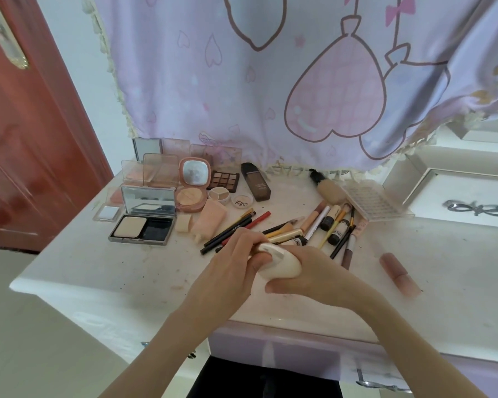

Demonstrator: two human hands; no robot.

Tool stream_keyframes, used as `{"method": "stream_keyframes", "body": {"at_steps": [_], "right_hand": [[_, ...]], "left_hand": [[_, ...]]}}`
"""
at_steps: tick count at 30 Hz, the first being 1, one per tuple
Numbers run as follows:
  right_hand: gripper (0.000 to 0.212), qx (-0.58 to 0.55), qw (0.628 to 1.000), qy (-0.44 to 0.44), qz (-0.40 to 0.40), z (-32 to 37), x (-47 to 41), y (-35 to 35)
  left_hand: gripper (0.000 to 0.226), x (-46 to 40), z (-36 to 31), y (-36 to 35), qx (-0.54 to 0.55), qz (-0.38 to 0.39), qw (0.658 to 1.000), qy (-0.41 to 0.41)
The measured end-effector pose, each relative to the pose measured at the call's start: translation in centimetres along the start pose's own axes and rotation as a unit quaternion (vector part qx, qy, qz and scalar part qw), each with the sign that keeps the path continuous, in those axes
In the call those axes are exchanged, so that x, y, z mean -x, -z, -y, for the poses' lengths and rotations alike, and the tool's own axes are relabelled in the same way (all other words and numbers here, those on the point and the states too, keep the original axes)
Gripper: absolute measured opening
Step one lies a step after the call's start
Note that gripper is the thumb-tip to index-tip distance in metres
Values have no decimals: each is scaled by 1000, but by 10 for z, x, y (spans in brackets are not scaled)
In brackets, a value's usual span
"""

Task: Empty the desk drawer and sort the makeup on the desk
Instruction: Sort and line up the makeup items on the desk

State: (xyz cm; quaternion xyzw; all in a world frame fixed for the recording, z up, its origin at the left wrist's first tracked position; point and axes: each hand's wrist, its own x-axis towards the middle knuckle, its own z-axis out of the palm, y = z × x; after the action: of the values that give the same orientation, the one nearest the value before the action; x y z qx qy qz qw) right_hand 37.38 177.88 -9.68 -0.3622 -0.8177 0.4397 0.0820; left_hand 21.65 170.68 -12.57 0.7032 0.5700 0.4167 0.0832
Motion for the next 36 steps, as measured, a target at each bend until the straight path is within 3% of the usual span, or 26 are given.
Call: {"method": "stream_keyframes", "body": {"at_steps": [5,10,11,13,14,16,17,18,20,22,24,26,27,30,32,34,36], "right_hand": [[28,15,999,19,29,27,-15,-13],[35,116,993,31,9,49,-25,-33],[36,162,986,42,-5,50,-28,-37],[38,286,951,101,-62,53,-33,-45],[41,359,914,158,-106,50,-37,-48],[49,393,876,214,-179,42,-45,-55],[48,360,893,201,-181,43,-48,-55],[43,299,925,164,-170,46,-50,-52],[34,109,990,46,-78,45,-54,-46],[26,-80,997,-3,-2,41,-58,-34],[19,-182,979,-19,92,40,-54,-25],[19,-174,974,-15,144,42,-49,-24],[22,-118,984,2,135,42,-50,-27],[32,80,995,55,21,42,-55,-39],[29,8,998,52,31,41,-57,-37],[23,-132,984,24,117,40,-57,-30],[21,-237,953,7,188,37,-58,-25]], "left_hand": [[33,-10,-1,35,-178,-38,983,-34],[5,-7,25,52,-296,0,954,-55],[9,-6,33,52,-315,1,948,-41],[16,-5,36,50,-279,28,958,63],[16,-9,29,53,-219,44,964,146],[37,-15,26,61,-90,41,949,299],[45,-13,32,62,-32,36,942,331],[43,-13,33,65,3,41,950,310],[22,-7,30,74,26,27,984,177],[19,-2,32,82,54,78,993,65],[21,1,37,84,50,103,993,19],[12,2,37,84,45,77,995,44],[17,1,36,84,36,50,995,74],[16,-2,38,83,10,26,989,148],[11,0,37,85,49,38,990,124],[34,4,39,92,95,78,991,60],[35,5,41,99,103,116,988,22]]}}
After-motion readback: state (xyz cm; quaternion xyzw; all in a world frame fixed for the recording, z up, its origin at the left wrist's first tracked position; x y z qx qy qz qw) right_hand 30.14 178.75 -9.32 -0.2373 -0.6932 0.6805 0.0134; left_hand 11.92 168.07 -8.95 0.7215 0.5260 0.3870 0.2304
